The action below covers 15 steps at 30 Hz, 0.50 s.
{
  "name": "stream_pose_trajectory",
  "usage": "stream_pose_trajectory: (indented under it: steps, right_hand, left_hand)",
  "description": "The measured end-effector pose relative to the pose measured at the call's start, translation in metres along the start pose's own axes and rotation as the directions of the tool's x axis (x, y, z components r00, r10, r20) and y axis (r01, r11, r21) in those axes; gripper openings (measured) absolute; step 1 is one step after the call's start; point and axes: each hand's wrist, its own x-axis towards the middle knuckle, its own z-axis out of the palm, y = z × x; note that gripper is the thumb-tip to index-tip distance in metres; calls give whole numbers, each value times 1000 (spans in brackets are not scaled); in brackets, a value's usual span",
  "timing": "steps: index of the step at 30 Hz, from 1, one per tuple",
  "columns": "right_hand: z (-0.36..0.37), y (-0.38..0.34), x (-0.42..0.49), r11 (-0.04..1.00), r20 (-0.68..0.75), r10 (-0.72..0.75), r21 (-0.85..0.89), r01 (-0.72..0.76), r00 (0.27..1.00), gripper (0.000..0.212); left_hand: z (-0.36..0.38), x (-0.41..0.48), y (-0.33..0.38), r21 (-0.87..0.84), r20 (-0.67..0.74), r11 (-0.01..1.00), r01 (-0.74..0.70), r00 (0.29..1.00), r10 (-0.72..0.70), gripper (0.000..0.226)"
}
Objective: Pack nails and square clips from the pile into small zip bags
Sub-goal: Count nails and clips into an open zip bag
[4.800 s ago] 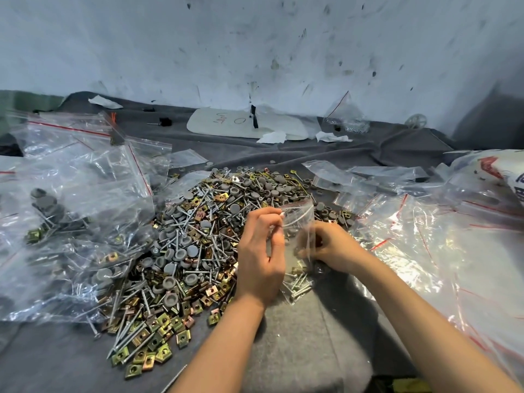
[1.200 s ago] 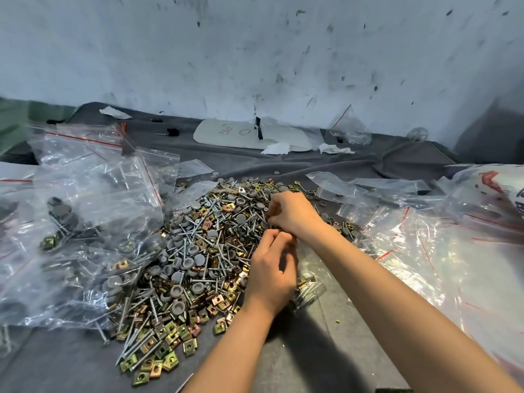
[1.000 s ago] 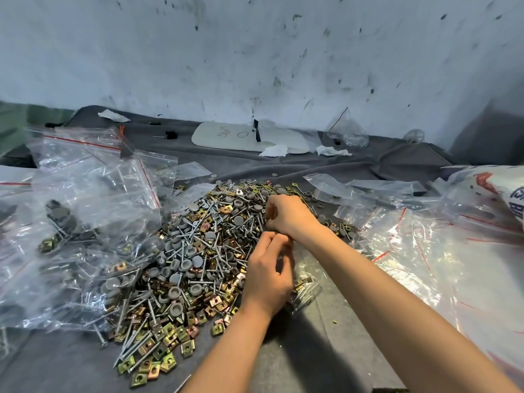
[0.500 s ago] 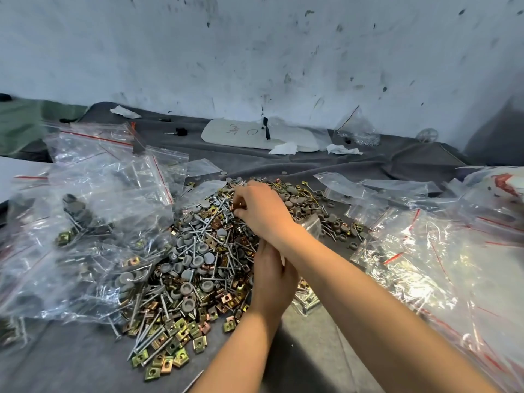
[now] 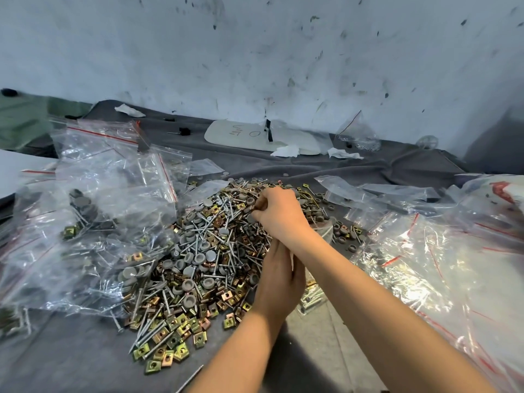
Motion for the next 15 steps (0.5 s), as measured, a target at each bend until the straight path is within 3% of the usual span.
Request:
stream_pose_trajectory:
  steps: [2, 5, 7, 15]
  right_hand:
    - [-1, -1, -2, 998, 30, 20, -60, -19, 999, 28]
    - [1, -10, -4, 995, -63, -100, -28, 98, 993, 10]
    - [5, -15, -2, 990, -72, -139, -35, 136, 988, 23]
    - [12, -17, 5, 995, -24, -55, -86, 53, 998, 23]
  left_hand:
    - [1, -1, 0, 9, 19, 1000, -25, 1000, 25, 36]
    - [1, 0, -2, -20, -42, 1000, 7, 999, -8, 34]
    - [0, 2, -5, -50, -86, 997, 52, 995, -56, 30]
    - [1, 2, -9, -103, -114, 990, 96, 988, -107, 22]
